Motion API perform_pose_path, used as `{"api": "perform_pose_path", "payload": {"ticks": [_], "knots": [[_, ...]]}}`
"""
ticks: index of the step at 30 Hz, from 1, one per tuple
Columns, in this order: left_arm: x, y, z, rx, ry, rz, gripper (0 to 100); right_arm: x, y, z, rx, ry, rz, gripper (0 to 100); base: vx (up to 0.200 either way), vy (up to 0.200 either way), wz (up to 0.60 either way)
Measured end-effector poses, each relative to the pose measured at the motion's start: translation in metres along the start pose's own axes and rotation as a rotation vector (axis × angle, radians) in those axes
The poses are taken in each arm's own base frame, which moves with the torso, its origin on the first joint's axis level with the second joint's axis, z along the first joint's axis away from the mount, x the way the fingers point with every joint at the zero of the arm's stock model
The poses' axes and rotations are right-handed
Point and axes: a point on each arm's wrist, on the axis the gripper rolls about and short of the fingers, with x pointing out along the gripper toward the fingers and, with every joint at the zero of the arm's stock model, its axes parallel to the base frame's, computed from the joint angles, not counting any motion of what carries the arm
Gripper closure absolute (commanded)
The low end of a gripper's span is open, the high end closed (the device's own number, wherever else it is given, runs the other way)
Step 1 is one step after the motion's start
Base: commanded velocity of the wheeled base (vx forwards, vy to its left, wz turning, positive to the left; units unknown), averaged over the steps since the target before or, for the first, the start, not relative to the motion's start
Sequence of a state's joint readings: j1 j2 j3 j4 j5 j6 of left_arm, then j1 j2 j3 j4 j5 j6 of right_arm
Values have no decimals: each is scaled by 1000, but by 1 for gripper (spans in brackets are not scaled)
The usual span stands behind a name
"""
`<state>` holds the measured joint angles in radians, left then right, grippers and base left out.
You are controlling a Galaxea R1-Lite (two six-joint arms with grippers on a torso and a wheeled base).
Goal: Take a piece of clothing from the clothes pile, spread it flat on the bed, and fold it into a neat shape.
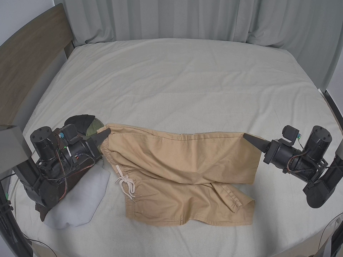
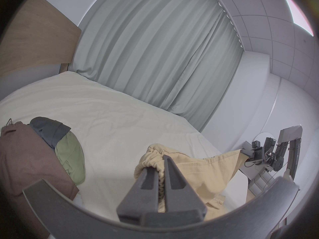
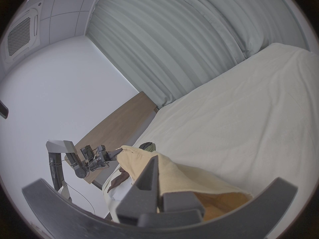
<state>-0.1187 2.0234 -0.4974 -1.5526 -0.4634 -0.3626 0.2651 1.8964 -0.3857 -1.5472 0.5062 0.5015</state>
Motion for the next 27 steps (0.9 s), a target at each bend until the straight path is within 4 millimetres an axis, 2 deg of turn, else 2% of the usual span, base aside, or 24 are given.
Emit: {"api": "perform_pose_path", "payload": {"ticks": [17,27], "knots": [[3,2,7,16,-29,-3,100,-1,-3,4,-5,-14,-11,100,0,0,0],[4,2,10,22,-39,-4,100,-5,-16,13,-14,-50,-52,100,0,0,0]]}}
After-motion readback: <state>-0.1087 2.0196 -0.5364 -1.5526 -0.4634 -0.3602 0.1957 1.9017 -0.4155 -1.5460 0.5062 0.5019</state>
